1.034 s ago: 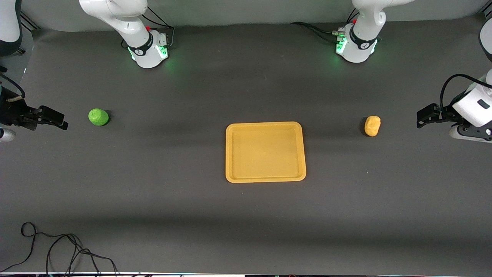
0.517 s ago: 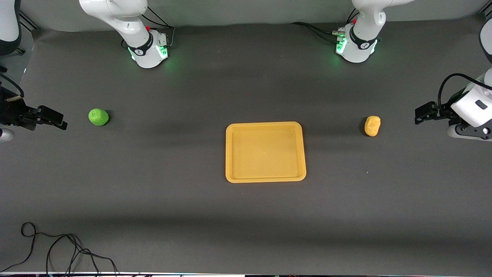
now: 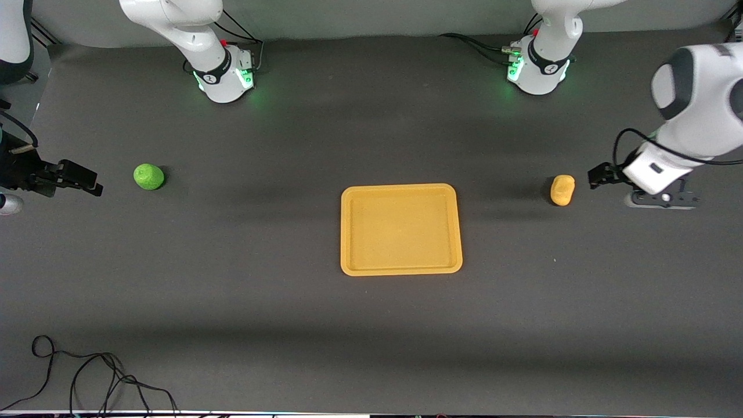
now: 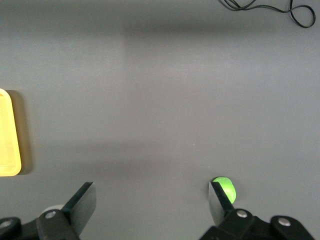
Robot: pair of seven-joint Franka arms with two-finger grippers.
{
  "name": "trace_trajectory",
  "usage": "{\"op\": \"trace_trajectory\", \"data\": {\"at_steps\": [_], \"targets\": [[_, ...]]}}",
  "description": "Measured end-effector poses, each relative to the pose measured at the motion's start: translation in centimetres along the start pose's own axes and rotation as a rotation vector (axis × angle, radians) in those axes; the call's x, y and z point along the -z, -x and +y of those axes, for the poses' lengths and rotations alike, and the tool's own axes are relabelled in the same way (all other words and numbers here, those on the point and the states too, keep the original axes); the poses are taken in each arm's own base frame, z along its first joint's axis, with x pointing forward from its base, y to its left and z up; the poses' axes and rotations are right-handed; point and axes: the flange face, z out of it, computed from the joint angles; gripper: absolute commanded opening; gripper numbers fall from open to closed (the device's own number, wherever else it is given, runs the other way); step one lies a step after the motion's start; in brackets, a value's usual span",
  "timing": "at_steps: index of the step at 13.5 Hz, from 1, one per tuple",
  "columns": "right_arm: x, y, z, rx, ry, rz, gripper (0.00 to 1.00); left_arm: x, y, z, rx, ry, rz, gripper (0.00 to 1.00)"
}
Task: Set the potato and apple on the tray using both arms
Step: 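Reach the left gripper down to the yellow potato and grasp it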
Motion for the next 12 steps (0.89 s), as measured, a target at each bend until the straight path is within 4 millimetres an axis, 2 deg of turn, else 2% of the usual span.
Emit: {"op": "trace_trajectory", "data": {"at_steps": [3,7,8,9,10,11,12], "targets": [[-0.4,0.1,0.2,0.004,0.000,-0.015,1.00,-7.9,2.9,0.5,-0.011,0.012,-0.069,0.98],[-1.6,0.5,2.7,0.007,-0.001,-0.042,1.00,-15.0,2.8,1.4,-0.076,0.043,-0.122,0.98],[-1.9,0.8,4.0,0.017,-0.002,-0.041,1.00,-16.8,2.5,1.5,-0.102,0.050,-0.108,0.85],[-2.2,1.4,5.7,0.032,-0.003,-0.034,1.00,-18.4,2.3,1.7,-0.121,0.058,-0.098,0.60],[-2.6,2.3,7.7,0.044,-0.006,-0.021,1.00,-19.9,2.2,1.8,-0.138,0.065,-0.098,0.46],[-3.2,3.7,9.9,0.045,-0.009,-0.012,1.00,-21.0,2.3,1.9,-0.151,0.071,-0.107,0.27],[-3.7,5.7,11.9,0.037,-0.006,-0.006,1.00,-21.2,2.2,1.9,-0.157,0.073,-0.112,0.14]]}}
